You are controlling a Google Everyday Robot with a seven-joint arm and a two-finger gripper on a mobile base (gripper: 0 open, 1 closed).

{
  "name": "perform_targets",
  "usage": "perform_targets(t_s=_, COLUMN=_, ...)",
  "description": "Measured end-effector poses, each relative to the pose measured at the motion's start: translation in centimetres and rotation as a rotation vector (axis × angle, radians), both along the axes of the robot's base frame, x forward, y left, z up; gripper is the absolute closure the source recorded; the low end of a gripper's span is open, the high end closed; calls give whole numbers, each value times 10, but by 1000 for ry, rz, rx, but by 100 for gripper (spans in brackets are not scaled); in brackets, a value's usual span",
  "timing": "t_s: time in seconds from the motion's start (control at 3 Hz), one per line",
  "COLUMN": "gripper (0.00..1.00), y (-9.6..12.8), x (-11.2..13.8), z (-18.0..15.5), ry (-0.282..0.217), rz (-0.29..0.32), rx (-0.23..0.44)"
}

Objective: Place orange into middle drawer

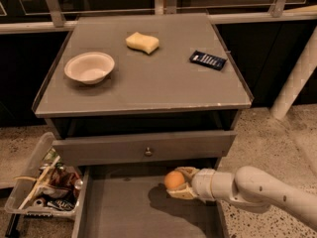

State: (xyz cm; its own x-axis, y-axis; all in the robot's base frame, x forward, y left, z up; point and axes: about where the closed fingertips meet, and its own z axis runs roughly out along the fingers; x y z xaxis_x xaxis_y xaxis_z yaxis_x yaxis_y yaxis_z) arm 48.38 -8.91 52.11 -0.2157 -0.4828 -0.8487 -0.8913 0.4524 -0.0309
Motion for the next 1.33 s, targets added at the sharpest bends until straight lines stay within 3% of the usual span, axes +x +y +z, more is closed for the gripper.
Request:
perform_targets(t_s=0.67, gripper=100, y=28, x=0, z=-64, ry=-53, rz=83, rx=-113)
perform_targets(t_s=1.33, gripper=100, y=36, x=16, z=-121, ry=-141, rz=63, rx=-168)
